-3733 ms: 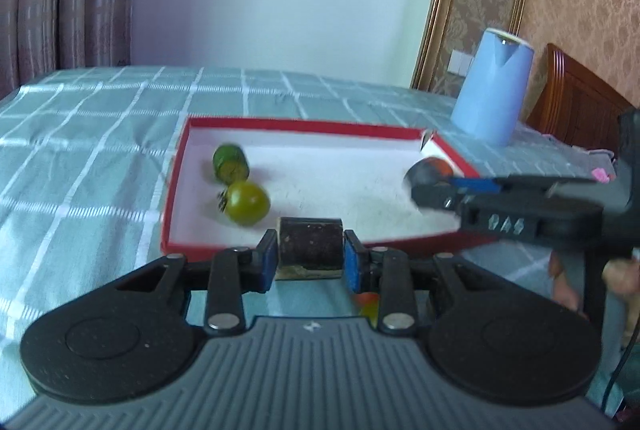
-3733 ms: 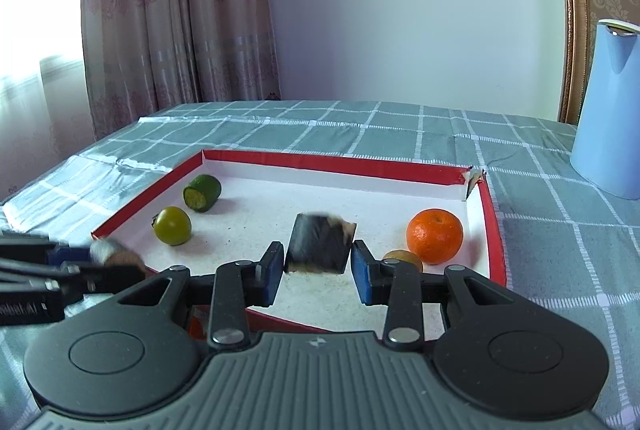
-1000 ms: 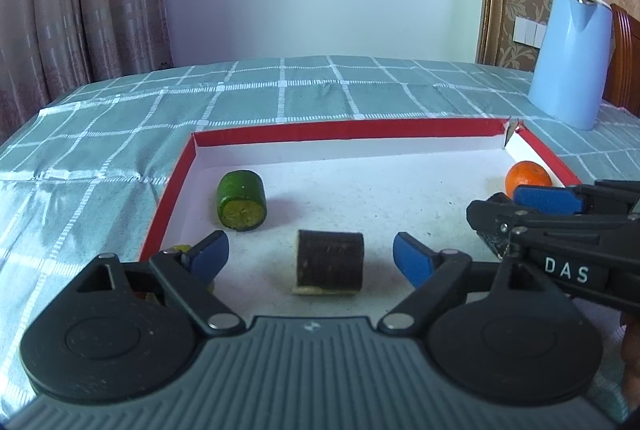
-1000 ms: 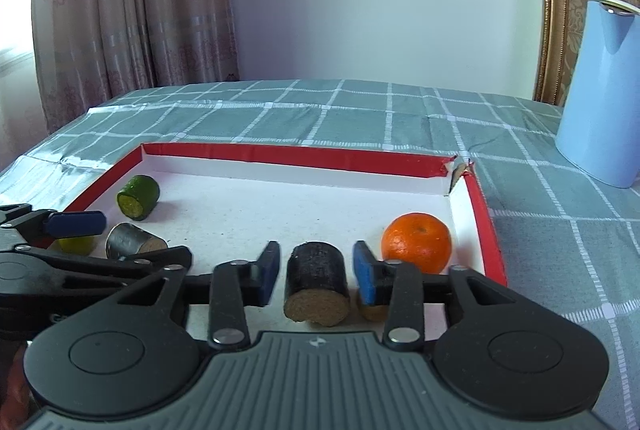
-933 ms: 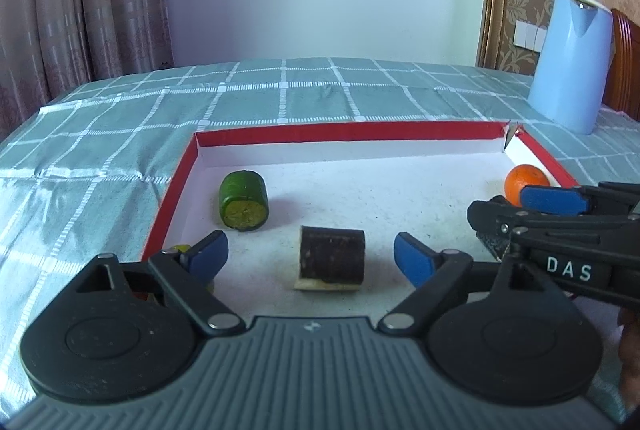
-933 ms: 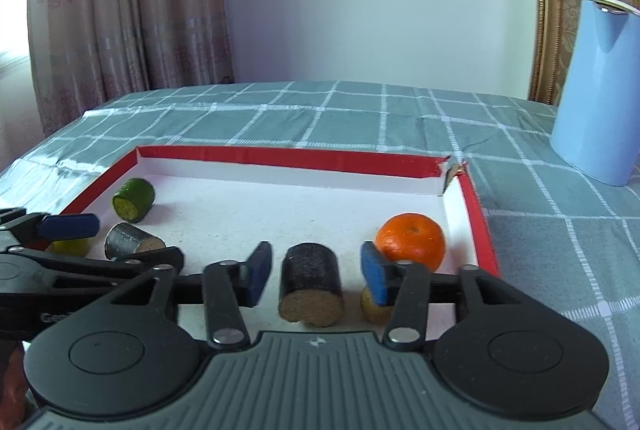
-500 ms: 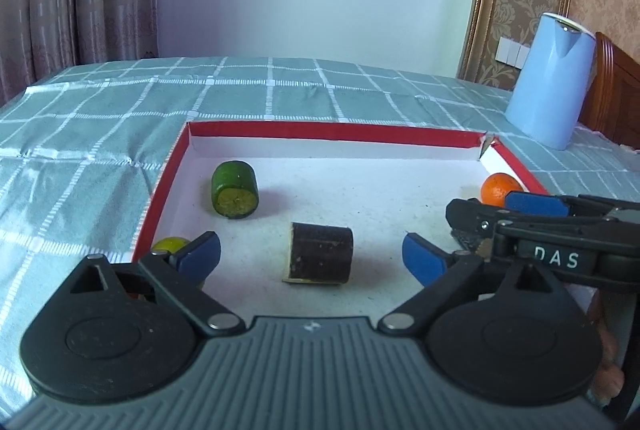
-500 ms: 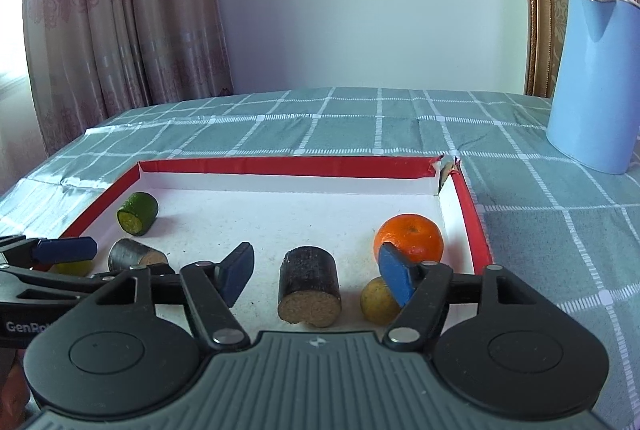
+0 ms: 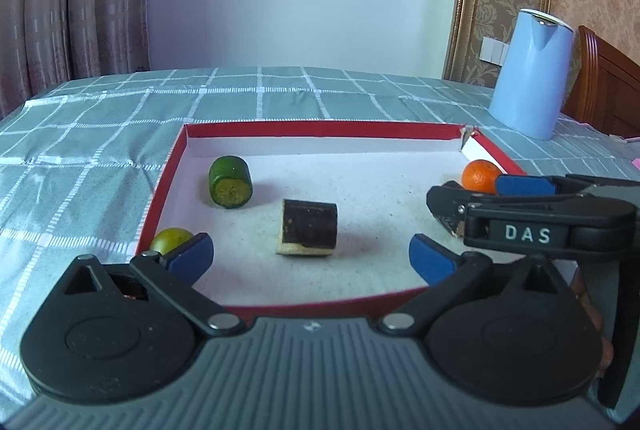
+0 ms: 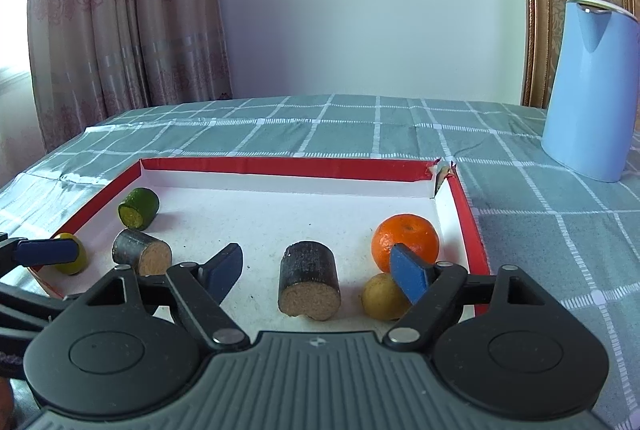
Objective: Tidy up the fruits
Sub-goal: 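Move the left tool out of the tray and grasp the green tomato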
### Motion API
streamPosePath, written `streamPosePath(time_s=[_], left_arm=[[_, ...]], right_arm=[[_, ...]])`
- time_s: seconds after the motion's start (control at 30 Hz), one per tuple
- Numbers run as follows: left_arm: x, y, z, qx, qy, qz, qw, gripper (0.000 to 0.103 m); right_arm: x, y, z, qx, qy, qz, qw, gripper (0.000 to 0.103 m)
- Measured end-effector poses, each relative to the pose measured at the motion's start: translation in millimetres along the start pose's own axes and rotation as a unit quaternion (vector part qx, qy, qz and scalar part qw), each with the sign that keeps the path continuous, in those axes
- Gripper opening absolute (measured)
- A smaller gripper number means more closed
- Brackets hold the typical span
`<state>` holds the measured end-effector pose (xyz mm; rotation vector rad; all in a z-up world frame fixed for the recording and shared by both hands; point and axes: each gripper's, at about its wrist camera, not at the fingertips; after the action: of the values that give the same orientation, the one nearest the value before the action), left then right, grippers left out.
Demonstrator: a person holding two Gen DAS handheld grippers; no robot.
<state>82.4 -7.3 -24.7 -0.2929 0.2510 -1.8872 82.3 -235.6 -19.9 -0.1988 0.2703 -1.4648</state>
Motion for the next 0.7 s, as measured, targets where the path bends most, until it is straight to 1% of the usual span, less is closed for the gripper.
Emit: streamPosePath(time_s=[0.07,0.13,0.3,0.47,0.7], left_arm=[[0,-5,-2,0.002,-0.002,-0.002,1.0,0.103],[0,-11,-4,0.004,-0.001,-0.003,1.0,0.103],[1,-23,-8,0.019,0.01,-0.003,0.9998,0.103],[1,-40,-12,0.04,0.014,-0.009,0.9991,0.103],[-5,-52,-16,0.034,-0.001,-0.035,0.9988,0.103]], right_arm=[[-1,-1,-1,0.001,-0.003,-0.002,1.0,0.082],[-1,-1,-2,0.002,-0.004,-0.005,1.0,0.086],[1,-2,-2,0.005,0.002,-0.006,1.0,0.086],[9,-10,-3,0.013,0.025,-0.006,1.0,0.086],[10,-29,-6,0.026,0.024,-0.004,0.999,0.086]])
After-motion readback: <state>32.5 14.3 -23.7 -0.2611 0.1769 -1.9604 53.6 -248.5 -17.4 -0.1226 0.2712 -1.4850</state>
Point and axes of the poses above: each gripper's, at about its wrist camera, not at the fingertips, and y roughly the way its jaws point, x to its right, z to its top, and after that the axes turned 13 degrees about x, right-handed
